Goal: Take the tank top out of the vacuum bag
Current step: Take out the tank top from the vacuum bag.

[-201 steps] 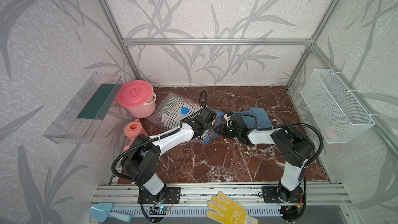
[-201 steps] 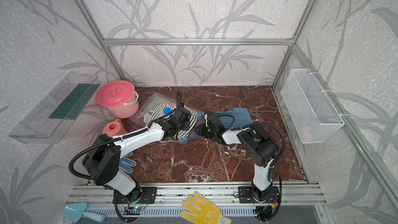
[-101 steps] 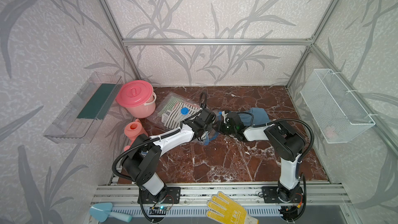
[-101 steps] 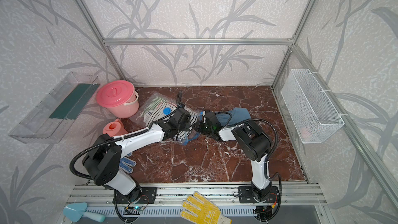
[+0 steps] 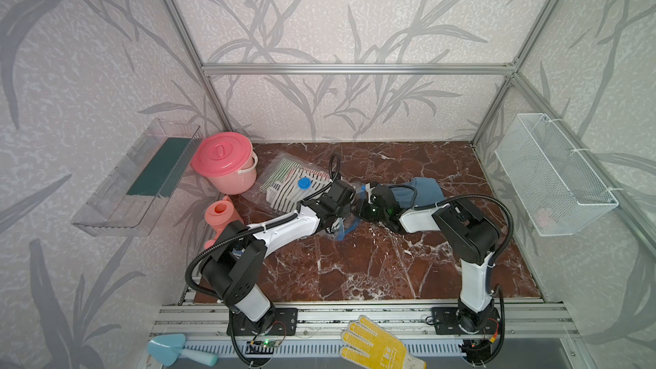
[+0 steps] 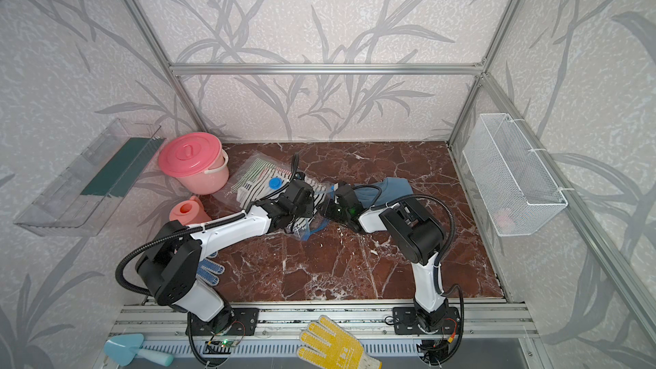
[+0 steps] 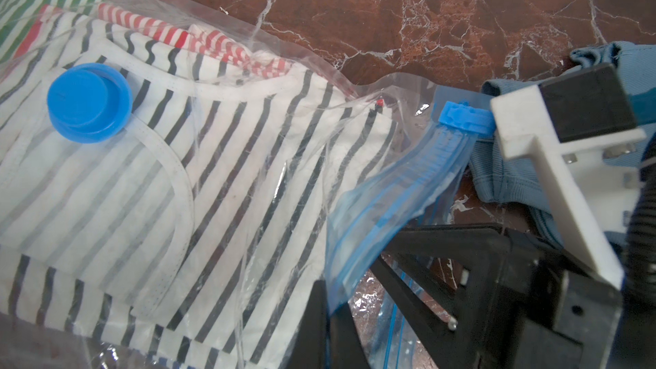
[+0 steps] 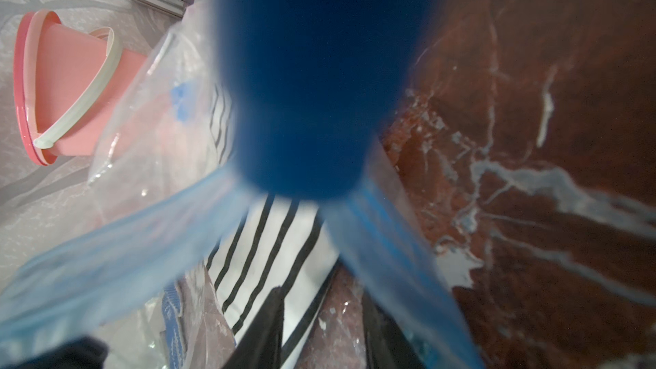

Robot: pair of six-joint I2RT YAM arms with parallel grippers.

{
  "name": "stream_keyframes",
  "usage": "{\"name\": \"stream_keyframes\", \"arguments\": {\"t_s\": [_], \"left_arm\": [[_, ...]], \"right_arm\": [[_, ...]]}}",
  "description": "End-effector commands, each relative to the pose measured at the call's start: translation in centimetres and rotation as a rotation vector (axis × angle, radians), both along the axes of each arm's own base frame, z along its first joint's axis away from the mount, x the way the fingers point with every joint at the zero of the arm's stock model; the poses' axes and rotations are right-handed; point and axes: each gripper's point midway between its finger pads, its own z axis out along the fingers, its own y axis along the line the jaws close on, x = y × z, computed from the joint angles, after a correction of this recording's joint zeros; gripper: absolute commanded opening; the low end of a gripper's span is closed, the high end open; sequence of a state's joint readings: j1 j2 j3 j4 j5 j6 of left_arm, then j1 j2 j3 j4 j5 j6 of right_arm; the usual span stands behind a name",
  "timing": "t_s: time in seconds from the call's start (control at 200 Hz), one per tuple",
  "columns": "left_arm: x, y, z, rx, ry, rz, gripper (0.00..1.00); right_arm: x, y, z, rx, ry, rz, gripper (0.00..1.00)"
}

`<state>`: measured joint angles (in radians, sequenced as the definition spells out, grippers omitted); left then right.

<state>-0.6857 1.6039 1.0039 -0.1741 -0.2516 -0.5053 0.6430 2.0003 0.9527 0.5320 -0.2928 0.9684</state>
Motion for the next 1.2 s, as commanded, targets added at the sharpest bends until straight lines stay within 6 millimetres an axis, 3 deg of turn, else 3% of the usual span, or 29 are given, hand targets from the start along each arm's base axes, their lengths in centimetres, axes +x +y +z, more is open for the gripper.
{"name": "stream_keyframes", "arguments": {"t_s": [0.0,0.475,0.775,0.845,1.195], "left_arm": [[-0.1,-0.2,0.5,-0.017,-0.014,-0.011,0.00],[-0.3,-0.2,1.0,-0.034,-0.019,-0.013,0.00],[-0.3,-0.2,0.8,-0.030,-0.018,-0.009,0.00],[-0.3,0.0,0.8,-0.022,-0.018,-0.005,0.00],[-0.3,0.6,0.9,-0.008,-0.024,0.025,0.00]], "right_arm": [[0.4,0.9,-0.1,0.014,-0.010,0.006,0.37],[2.0,1.9,-0.4,0.015,-0.033,-0.025,0.34],[2.1,1.9,-0.2,-0.002,-0.056,-0.021,0.12],[2.2,1.7,-0.1,-0.017,-0.067,-0.020,0.00],[2.0,0.7,0.6,-0.077,-0.100,-0.025,0.00]]}}
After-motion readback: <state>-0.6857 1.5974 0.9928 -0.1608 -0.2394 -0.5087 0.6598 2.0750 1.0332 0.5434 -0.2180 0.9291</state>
